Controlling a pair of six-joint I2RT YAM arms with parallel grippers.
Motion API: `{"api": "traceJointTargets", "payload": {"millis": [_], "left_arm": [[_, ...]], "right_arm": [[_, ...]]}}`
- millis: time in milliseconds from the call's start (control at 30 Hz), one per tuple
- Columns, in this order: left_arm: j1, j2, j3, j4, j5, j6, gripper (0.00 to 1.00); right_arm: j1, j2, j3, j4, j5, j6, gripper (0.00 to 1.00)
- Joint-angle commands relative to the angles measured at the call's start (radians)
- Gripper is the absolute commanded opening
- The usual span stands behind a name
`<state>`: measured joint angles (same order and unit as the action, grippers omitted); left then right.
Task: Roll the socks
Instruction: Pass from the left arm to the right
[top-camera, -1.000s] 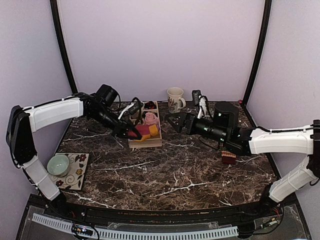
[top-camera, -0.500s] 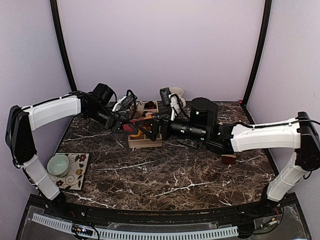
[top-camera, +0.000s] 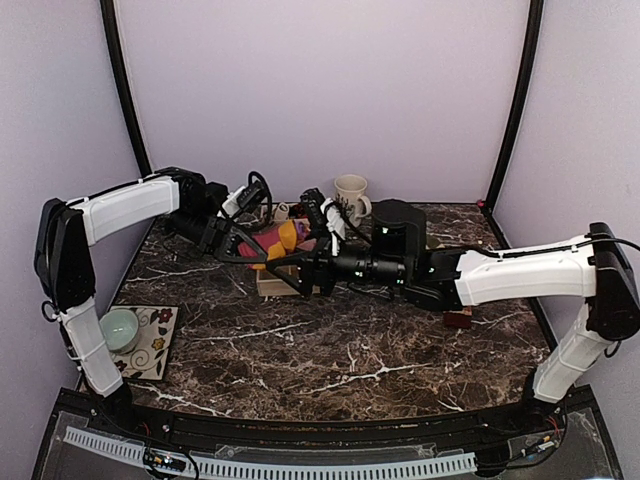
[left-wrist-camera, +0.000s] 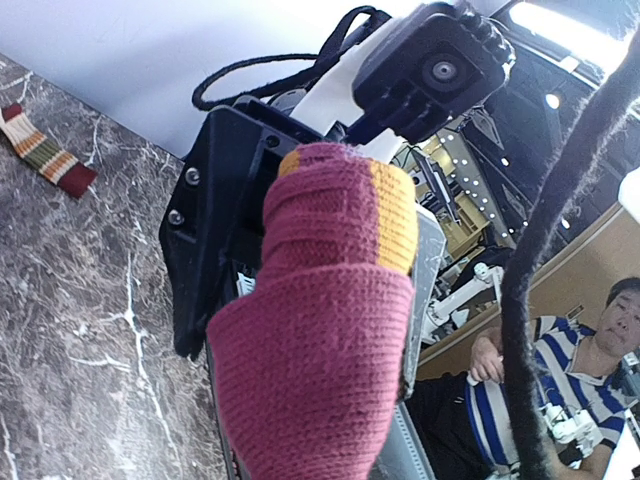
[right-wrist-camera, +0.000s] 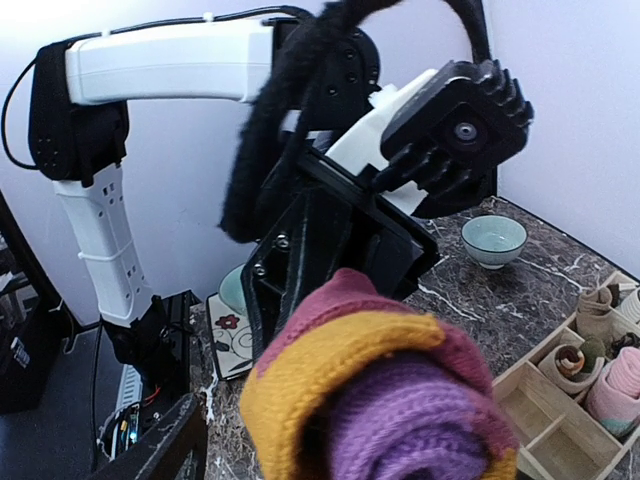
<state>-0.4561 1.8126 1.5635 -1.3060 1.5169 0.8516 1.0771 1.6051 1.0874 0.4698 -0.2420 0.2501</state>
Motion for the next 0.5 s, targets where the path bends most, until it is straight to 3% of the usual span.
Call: {"api": "traceJointTargets", "payload": {"millis": [0,133,400,467], "left_arm": [[0.004,-0.033,-0.002,-0.157,0.093,0.13,0.0],[0.003,-0.065,-0.024,-0.157,0.099,0.127,0.0],[0.002,-0.095,-0.039,-0.156,0.093,0.13,0.0],[0.003,-0.095,-0.037,-0.156,0.089,0.13,0.0]], "right_arm": [[0.015,-0.004,0.045,-0.025,-0.052,-0.089,0.68],[0.015,-0.037,0.056,-0.044,-0.044,-0.115,0.67],[0.0,-0.03,0.058,0.007,-0.017,-0.073,0.86],[-0.022,-0.033,0.058,-0.001,-0.003,-0.029,0.87]]}}
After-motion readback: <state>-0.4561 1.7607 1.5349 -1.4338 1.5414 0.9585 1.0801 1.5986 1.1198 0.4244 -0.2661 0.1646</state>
